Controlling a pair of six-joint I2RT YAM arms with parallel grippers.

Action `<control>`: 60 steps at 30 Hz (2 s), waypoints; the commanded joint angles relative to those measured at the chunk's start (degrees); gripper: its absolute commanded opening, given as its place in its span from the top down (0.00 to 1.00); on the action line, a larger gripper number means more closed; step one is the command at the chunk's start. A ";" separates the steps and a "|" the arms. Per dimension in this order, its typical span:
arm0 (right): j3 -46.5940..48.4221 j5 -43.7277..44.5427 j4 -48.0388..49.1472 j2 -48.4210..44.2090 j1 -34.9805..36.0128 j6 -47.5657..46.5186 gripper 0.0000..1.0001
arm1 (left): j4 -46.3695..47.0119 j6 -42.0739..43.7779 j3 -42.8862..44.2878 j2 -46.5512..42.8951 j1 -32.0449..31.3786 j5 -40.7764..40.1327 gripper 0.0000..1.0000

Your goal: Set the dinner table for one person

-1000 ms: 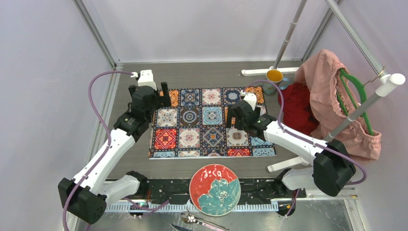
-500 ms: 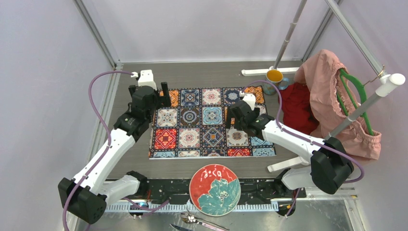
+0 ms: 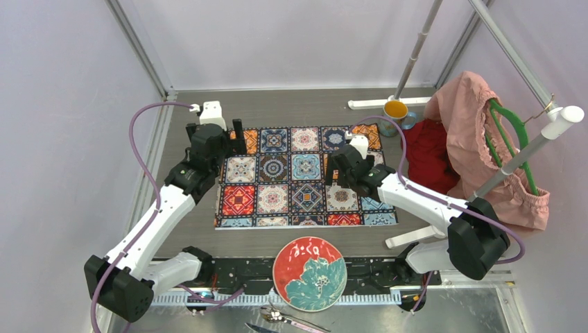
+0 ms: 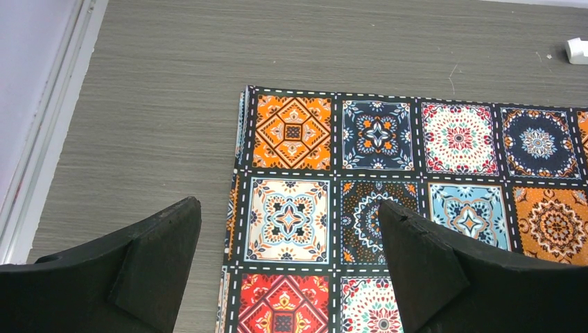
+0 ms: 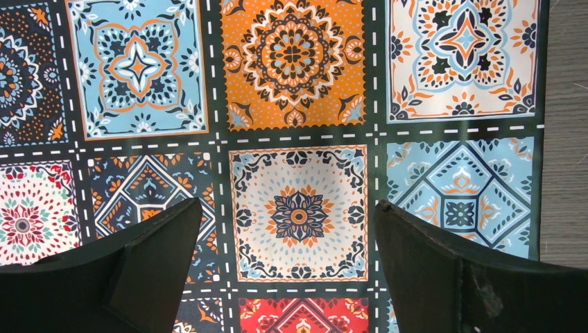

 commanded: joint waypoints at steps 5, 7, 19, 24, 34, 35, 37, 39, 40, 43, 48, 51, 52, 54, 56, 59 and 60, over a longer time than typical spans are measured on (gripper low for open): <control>1.50 0.41 1.73 0.00 -0.23 0.36 0.00 | 0.55 0.87 0.99 -0.42 -0.14 -0.71 0.00; 1.58 0.44 1.78 0.07 -0.22 0.34 0.00 | 0.61 0.88 0.92 -0.42 -0.14 -0.71 0.00; 2.11 -0.07 1.69 0.83 -0.27 0.18 0.00 | 0.83 1.07 1.07 -0.16 -0.14 -0.79 0.00; 2.20 -0.17 1.69 0.92 -0.31 0.22 0.00 | 0.77 1.16 1.13 -0.15 -0.14 -0.89 0.00; 2.12 -0.28 1.69 0.97 -0.29 0.19 0.00 | 0.60 1.16 1.28 -0.11 -0.14 -0.97 0.00; 2.12 -0.35 1.74 0.97 -0.28 0.23 0.00 | 0.54 1.23 1.29 -0.15 -0.14 -0.97 0.00; 2.12 -0.34 1.78 0.97 -0.28 0.23 0.00 | 0.56 1.25 1.21 -0.24 -0.14 -1.05 0.00; 2.12 -0.42 1.70 1.04 -0.28 0.19 0.00 | 0.55 1.29 1.20 -0.24 -0.14 -1.10 0.00; 2.12 -0.43 1.76 1.05 -0.29 0.20 0.00 | 0.47 1.33 1.19 -0.24 -0.14 -1.10 0.00; 2.12 -0.52 1.78 1.14 -0.28 0.20 0.00 | 0.30 1.33 1.19 -0.26 -0.14 -1.10 0.00; 2.03 -0.54 1.73 0.92 -0.28 0.25 0.00 | 0.24 1.33 1.13 -0.49 -0.14 -1.17 0.00; 2.07 -0.53 1.77 0.89 -0.24 0.28 0.00 | 0.21 1.33 1.14 -0.59 -0.14 -1.21 0.00; 2.03 -0.52 1.78 0.86 -0.26 0.22 0.00 | 0.23 1.33 1.16 -0.59 -0.14 -1.23 0.00; 2.03 -0.60 1.74 0.88 -0.25 0.29 0.00 | 0.16 1.38 1.20 -0.59 -0.14 -1.27 0.00; 1.98 -0.61 1.69 0.88 -0.21 0.27 0.01 | 0.11 1.42 1.17 -0.57 -0.14 -1.28 0.00; 1.97 -0.53 1.61 0.79 -0.29 0.31 0.00 | 0.05 1.42 1.29 -0.52 -0.14 -1.26 0.00; 1.99 -0.56 1.61 0.76 -0.30 0.27 0.00 | 0.11 1.47 1.29 -0.51 -0.14 -1.32 0.00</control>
